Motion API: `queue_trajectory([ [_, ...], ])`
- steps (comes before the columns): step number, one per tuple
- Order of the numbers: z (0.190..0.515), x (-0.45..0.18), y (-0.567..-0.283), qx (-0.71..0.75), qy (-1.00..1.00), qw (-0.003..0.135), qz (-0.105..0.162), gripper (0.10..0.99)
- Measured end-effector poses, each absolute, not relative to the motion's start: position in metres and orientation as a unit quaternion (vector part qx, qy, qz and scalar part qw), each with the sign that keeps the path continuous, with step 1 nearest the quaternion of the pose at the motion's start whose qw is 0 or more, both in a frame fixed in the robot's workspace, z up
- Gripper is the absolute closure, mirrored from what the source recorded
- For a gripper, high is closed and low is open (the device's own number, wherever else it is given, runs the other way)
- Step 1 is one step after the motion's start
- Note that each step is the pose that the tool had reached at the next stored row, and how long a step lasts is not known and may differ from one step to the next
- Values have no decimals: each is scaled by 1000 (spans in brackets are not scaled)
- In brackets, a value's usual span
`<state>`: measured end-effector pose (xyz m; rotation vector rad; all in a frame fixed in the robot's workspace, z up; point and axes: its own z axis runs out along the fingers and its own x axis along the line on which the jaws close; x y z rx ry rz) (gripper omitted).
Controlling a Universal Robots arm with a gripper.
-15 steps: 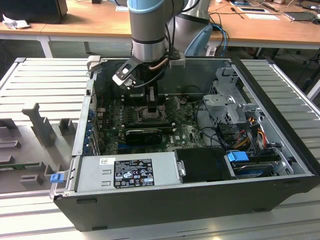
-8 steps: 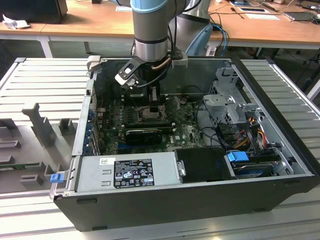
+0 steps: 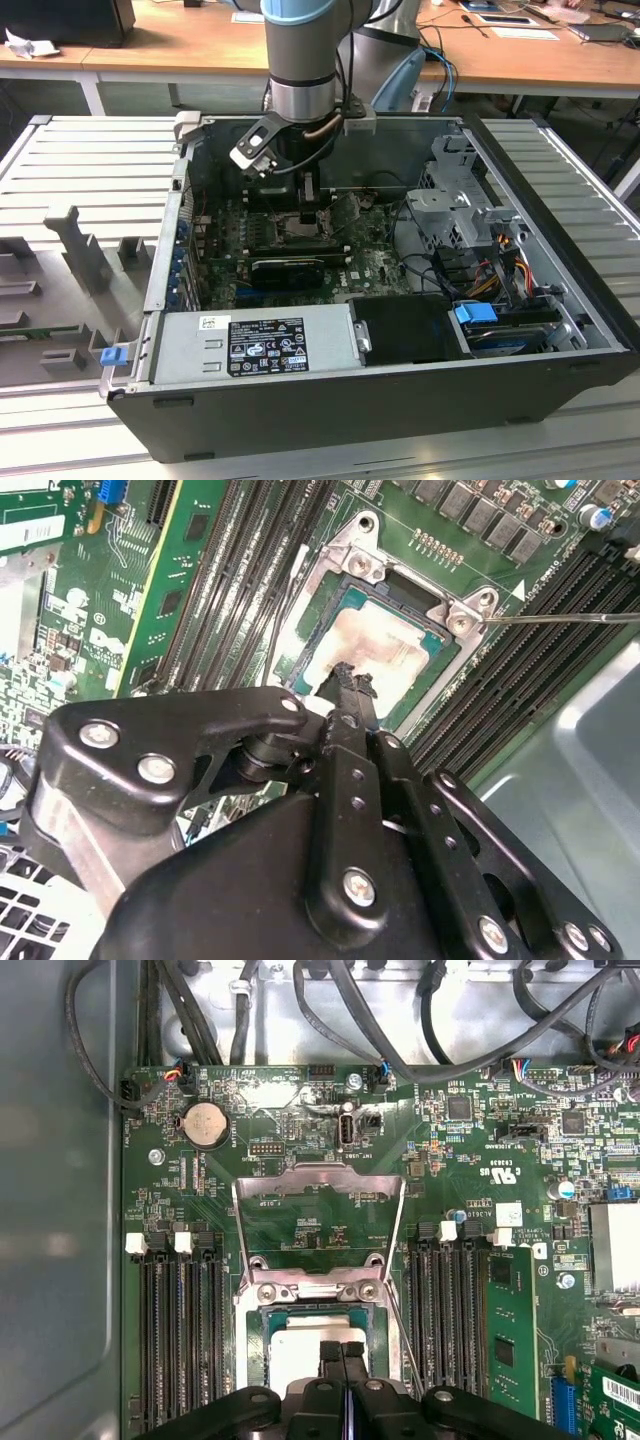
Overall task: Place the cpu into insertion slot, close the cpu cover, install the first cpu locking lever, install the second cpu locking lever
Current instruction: 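Close the cpu cover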
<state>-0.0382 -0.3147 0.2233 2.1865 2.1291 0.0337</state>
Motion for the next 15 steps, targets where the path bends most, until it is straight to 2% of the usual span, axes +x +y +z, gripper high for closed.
queue_trajectory([
  [15,235,-36,-315,716,697,45,11,980],
])
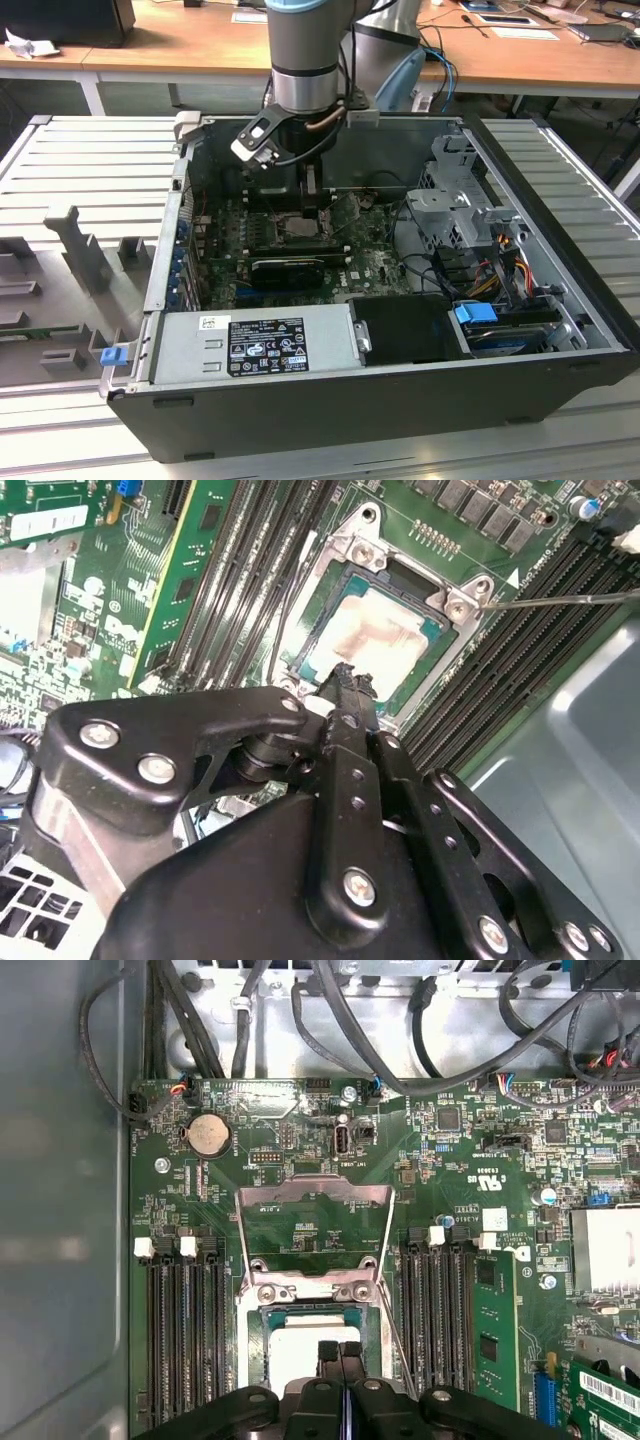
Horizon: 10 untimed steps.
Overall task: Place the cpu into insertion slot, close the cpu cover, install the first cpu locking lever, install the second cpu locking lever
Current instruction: 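Close the cpu cover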
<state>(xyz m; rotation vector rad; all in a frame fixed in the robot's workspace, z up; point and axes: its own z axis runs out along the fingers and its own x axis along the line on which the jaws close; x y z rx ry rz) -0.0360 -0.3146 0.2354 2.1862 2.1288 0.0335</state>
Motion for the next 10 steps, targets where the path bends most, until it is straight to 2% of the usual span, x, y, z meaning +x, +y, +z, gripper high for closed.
queue_trajectory([
  [10,237,-29,-315,716,697,45,11,980],
])
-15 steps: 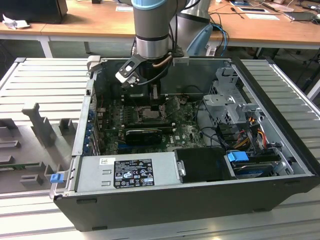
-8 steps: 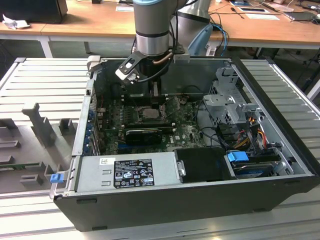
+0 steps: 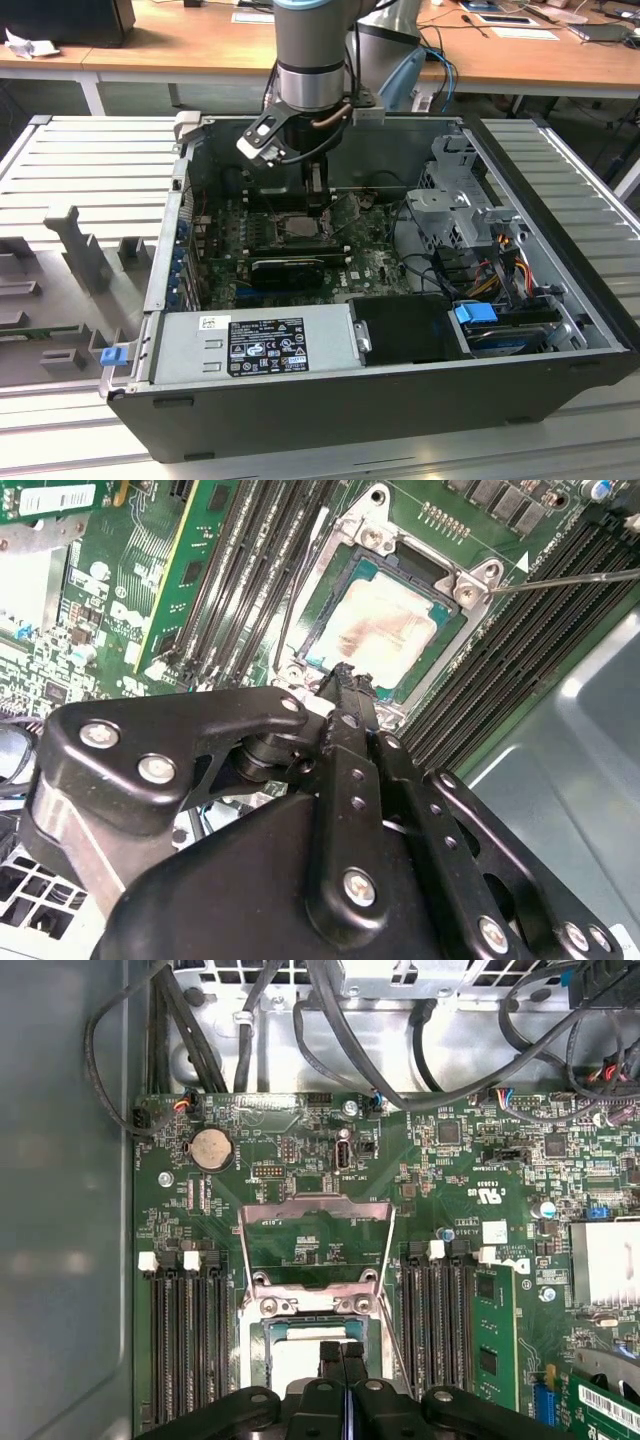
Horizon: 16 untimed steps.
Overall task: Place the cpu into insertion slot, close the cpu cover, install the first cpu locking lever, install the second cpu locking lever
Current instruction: 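Close the cpu cover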
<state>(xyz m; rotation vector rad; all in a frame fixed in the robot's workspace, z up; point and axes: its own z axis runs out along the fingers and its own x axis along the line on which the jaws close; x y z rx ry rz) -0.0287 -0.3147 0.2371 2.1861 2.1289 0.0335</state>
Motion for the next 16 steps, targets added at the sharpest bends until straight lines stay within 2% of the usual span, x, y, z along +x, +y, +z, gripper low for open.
queue_trajectory([
  [16,237,-22,-315,716,697,45,11,980],
])
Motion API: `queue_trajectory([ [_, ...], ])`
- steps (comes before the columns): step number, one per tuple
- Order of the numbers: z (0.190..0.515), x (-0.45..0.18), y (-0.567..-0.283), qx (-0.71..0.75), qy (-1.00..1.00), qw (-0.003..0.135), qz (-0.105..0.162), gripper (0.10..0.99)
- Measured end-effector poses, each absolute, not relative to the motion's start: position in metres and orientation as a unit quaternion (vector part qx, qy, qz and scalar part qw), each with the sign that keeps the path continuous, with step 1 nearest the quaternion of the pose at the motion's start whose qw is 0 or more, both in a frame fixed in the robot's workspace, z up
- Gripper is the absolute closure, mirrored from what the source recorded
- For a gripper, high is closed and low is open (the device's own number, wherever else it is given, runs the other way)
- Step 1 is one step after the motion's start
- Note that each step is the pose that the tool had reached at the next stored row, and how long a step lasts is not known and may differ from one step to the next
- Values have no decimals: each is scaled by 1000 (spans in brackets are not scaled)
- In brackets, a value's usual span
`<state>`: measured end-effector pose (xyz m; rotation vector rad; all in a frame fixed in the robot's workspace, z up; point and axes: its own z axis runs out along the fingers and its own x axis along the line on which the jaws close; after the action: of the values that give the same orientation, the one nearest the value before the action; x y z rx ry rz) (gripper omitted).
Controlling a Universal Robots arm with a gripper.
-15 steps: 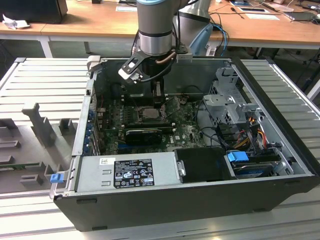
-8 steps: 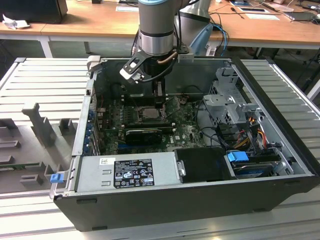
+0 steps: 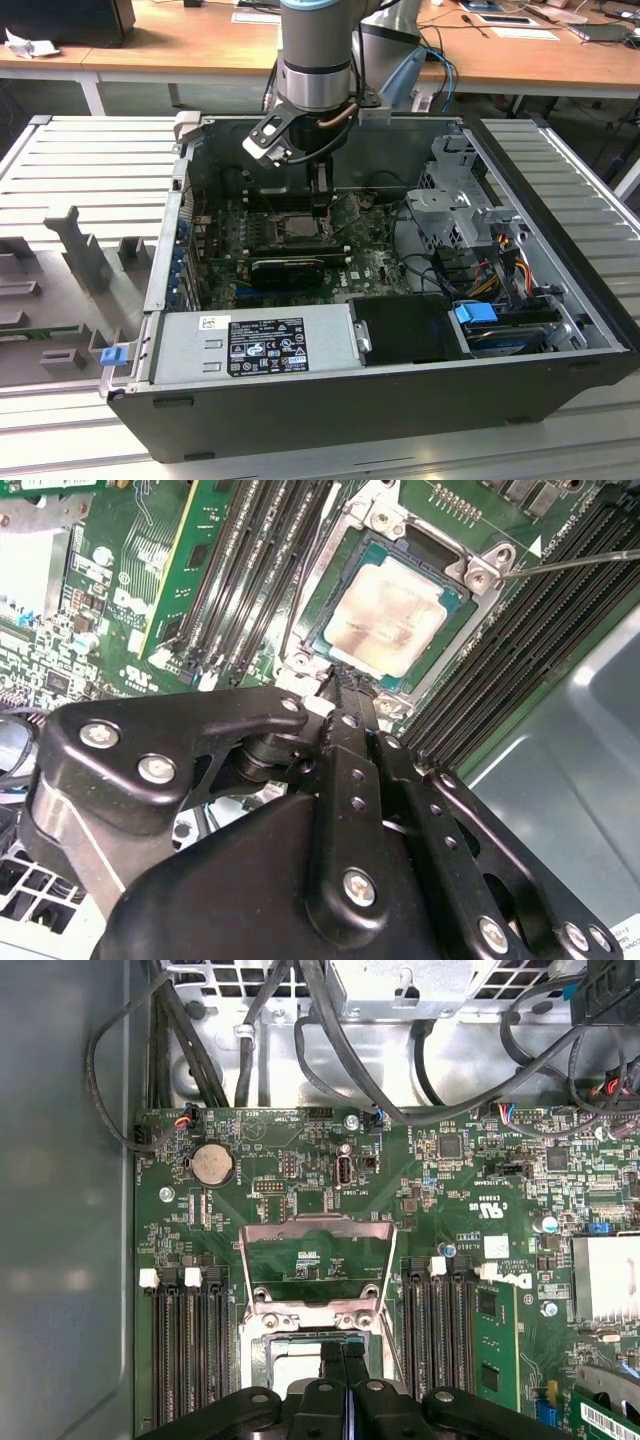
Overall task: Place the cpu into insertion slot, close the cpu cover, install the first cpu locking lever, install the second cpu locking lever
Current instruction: 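Close the cpu cover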
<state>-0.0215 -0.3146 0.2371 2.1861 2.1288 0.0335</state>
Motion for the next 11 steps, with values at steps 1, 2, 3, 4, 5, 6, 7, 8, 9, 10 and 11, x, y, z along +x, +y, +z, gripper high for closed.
queue_trajectory([
  [1,237,-21,-315,716,697,45,11,980],
  [2,237,-21,-315,716,697,45,11,980],
  [3,237,-20,-315,716,697,45,11,980],
  [4,237,-20,-315,716,697,45,11,980],
  [5,237,-19,-315,716,697,45,11,980],
  [6,237,-19,-315,716,697,45,11,980],
  [7,237,-18,-315,716,697,45,11,980],
  [8,237,-18,-315,716,697,45,11,980],
  [9,237,-17,-315,716,697,45,11,980],
  [10,237,-17,-315,716,697,45,11,980],
  [11,237,-17,-315,716,697,45,11,980],
])
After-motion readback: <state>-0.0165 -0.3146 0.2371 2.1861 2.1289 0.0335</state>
